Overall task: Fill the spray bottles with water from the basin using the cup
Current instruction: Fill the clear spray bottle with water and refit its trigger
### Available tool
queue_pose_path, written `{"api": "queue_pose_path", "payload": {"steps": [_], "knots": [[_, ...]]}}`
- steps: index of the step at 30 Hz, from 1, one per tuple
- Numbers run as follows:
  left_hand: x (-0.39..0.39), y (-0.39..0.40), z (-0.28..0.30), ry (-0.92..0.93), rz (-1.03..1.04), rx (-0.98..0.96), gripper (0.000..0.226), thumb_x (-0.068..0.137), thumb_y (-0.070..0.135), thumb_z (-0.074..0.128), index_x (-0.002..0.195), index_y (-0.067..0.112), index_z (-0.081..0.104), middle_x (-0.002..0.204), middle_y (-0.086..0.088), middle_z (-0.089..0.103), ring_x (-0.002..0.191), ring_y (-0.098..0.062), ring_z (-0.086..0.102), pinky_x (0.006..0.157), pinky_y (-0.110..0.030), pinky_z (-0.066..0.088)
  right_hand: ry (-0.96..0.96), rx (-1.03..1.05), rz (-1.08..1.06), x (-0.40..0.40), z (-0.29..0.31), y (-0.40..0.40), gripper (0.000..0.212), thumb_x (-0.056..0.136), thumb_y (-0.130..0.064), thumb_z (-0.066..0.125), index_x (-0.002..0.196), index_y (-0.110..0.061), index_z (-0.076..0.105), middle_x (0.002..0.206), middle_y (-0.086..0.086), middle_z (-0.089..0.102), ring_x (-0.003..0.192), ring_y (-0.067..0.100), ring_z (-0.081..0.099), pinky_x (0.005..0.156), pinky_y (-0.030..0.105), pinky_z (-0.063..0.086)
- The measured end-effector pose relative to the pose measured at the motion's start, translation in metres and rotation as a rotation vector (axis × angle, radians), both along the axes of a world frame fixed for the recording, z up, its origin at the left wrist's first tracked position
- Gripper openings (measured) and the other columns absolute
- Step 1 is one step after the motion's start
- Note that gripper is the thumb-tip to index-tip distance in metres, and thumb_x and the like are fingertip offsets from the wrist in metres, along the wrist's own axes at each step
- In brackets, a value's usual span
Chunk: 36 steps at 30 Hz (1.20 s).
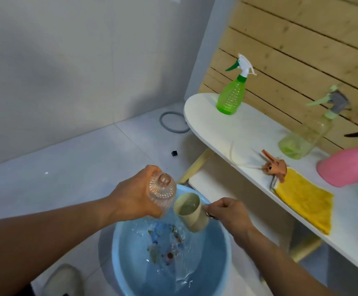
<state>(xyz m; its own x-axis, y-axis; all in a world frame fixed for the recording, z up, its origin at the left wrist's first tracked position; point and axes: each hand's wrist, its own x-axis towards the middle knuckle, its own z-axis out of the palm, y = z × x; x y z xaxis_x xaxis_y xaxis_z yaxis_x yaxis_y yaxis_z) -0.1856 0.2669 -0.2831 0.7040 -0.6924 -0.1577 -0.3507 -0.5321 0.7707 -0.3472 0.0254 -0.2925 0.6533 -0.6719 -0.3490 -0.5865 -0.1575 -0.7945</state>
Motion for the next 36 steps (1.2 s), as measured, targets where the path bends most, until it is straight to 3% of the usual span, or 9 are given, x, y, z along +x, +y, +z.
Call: {"api": "queue_pose_path", "payload": {"steps": [7,11,13,15,18,20,24,30,36], "knots": [[-0.005,-0.008,0.011,-0.090,-0.027,0.080,0.095,0.043,0.054,0.089,0.122,0.049,0.037,0.105,0.019,0.064,0.097,-0.013,0.060,0.103,-0.044,0.045,-0.190,-0.109,0.016,-0.006,0.100,0.000,0.027,0.075,-0.025,0.089,0.077,-0.003,0.073,0.071,0.003,0.075,0.066,0.014,0.060,0.066,0.030,0.047],[-0.008,-0.016,0.012,-0.158,-0.058,0.094,0.096,0.040,0.061,0.086,0.122,0.049,0.037,0.105,0.021,0.061,0.099,-0.011,0.054,0.113,-0.049,0.033,-0.238,-0.201,0.045,-0.002,0.127,-0.004,0.029,0.075,-0.035,0.088,0.070,-0.011,0.073,0.072,-0.003,0.074,0.089,0.013,0.064,0.090,0.005,0.042],[-0.010,-0.021,0.012,-0.170,-0.074,0.085,0.095,0.041,0.062,0.087,0.121,0.050,0.036,0.107,0.022,0.061,0.103,-0.010,0.054,0.116,-0.048,0.029,-0.247,-0.306,0.063,0.001,0.129,-0.010,0.039,0.067,-0.058,0.084,0.074,-0.021,0.075,0.074,-0.006,0.076,0.121,0.023,0.058,0.121,0.030,0.023],[-0.011,-0.024,0.012,-0.176,-0.092,0.078,0.095,0.042,0.062,0.088,0.122,0.050,0.036,0.110,0.022,0.060,0.108,-0.009,0.054,0.117,-0.048,0.026,-0.259,-0.364,0.104,0.002,0.134,-0.008,0.039,0.062,-0.067,0.079,0.078,-0.031,0.076,0.073,-0.009,0.075,0.131,0.027,0.052,0.124,0.047,0.012],[-0.013,-0.029,0.013,-0.172,-0.114,0.074,0.096,0.043,0.063,0.088,0.124,0.049,0.036,0.111,0.022,0.060,0.110,-0.009,0.054,0.118,-0.048,0.025,-0.272,-0.413,0.113,0.001,0.144,0.002,0.028,0.065,-0.060,0.081,0.075,-0.035,0.075,0.068,-0.016,0.070,0.098,0.007,0.063,0.115,0.053,0.033],[-0.014,-0.033,0.014,-0.170,-0.123,0.070,0.096,0.043,0.063,0.087,0.124,0.049,0.037,0.111,0.022,0.060,0.110,-0.009,0.054,0.119,-0.049,0.026,-0.283,-0.431,0.104,0.000,0.148,0.008,0.018,0.070,-0.048,0.085,0.072,-0.035,0.074,0.065,-0.015,0.068,0.070,0.003,0.058,0.088,0.040,0.046],[-0.017,-0.037,0.014,-0.175,-0.133,0.067,0.097,0.043,0.063,0.087,0.124,0.048,0.037,0.111,0.024,0.060,0.110,-0.009,0.055,0.118,-0.049,0.027,-0.251,-0.540,0.107,-0.001,0.153,0.018,0.021,0.069,-0.058,0.076,0.078,-0.040,0.071,0.067,-0.017,0.068,0.083,0.011,0.055,0.090,0.047,0.037],[-0.020,-0.040,0.016,-0.188,-0.146,0.088,0.100,0.046,0.059,0.090,0.130,0.043,0.037,0.113,0.021,0.057,0.110,-0.011,0.052,0.119,-0.046,0.026,-0.198,-0.686,0.125,-0.006,0.165,0.030,0.017,0.078,-0.044,0.079,0.072,-0.031,0.069,0.068,-0.028,0.066,0.071,0.003,0.058,0.107,0.059,0.041],[-0.021,-0.041,0.019,-0.174,-0.153,0.087,0.098,0.049,0.056,0.092,0.130,0.043,0.038,0.113,0.021,0.055,0.109,-0.011,0.050,0.119,-0.046,0.026,-0.205,-0.779,0.142,-0.009,0.172,0.038,0.015,0.081,-0.038,0.078,0.073,-0.029,0.068,0.070,-0.027,0.064,0.082,-0.004,0.056,0.103,0.056,0.044]]}}
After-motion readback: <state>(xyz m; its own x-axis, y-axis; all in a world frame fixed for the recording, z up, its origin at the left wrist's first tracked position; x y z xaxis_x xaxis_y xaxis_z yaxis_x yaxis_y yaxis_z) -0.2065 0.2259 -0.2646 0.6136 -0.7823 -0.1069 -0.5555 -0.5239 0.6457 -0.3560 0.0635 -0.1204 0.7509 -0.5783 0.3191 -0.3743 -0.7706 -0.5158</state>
